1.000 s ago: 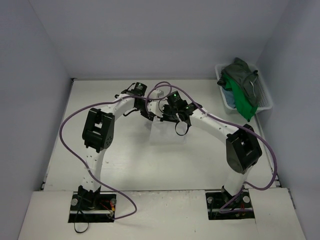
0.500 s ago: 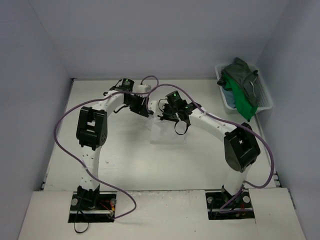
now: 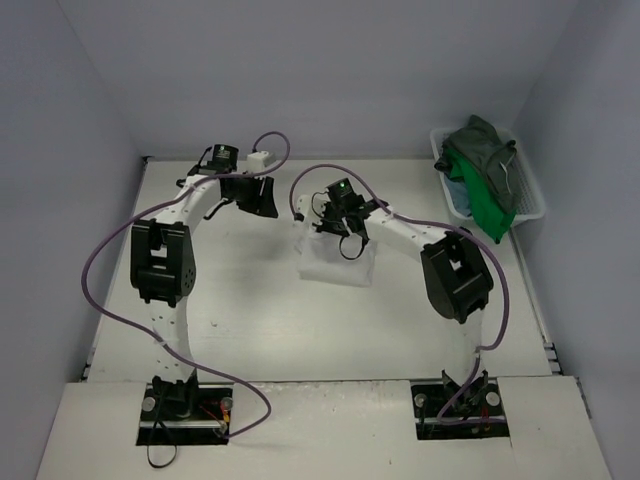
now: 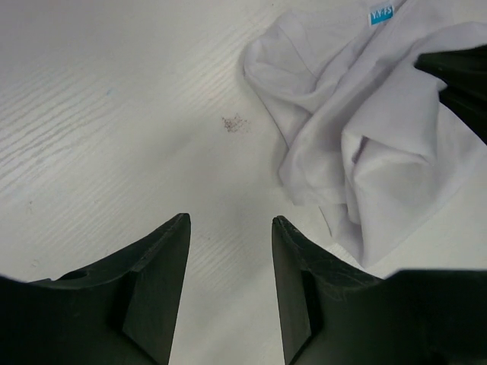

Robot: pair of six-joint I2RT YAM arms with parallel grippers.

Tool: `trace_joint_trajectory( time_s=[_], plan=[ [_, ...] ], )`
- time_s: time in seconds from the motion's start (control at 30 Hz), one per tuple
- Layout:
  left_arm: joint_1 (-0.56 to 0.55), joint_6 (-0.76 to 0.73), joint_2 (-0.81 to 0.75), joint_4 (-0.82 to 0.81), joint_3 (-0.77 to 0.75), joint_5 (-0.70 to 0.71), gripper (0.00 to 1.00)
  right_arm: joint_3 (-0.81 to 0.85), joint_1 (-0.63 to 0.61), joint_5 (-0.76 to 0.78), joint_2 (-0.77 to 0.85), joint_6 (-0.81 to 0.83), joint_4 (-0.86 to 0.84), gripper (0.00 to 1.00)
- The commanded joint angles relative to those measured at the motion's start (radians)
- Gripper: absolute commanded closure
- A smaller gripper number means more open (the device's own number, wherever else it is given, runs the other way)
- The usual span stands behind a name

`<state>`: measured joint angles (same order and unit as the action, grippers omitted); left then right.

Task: Fold and stack the t-shirts
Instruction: Fold the tshirt

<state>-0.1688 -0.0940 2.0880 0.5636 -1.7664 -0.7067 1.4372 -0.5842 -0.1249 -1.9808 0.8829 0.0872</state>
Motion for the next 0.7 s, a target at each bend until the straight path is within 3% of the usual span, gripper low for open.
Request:
trace_joint_trajectory(
  time_s=[0.0, 0.3, 0.4, 0.43, 0.53, 0.67],
  plan=[
    [0.011, -0.007, -0.091, -0.031, 0.025, -0.040, 0.58, 0.080, 0.017, 0.027, -0.022, -0.016, -0.064, 1.00],
    [0.008, -0.003, -0.094, -0.036, 0.053, -0.077, 0.58, 0.132, 0.020, 0.155, -0.148, -0.021, -0.173, 1.00],
    [0.003, 0.000, -0.094, -0.037, 0.061, -0.091, 0.58, 0.137, 0.020, 0.232, -0.187, -0.028, -0.213, 0.83],
    [0.002, -0.001, -0.095, -0.037, 0.064, -0.094, 0.58, 0.137, 0.020, 0.251, -0.199, -0.033, -0.236, 0.64],
    [-0.006, -0.001, -0.097, -0.039, 0.070, -0.100, 0.58, 0.134, 0.023, 0.298, -0.208, -0.044, -0.265, 0.45],
    [-0.014, 0.002, -0.101, -0.045, 0.079, -0.106, 0.58, 0.129, 0.027, 0.335, -0.194, -0.073, -0.291, 0.34]
  ],
)
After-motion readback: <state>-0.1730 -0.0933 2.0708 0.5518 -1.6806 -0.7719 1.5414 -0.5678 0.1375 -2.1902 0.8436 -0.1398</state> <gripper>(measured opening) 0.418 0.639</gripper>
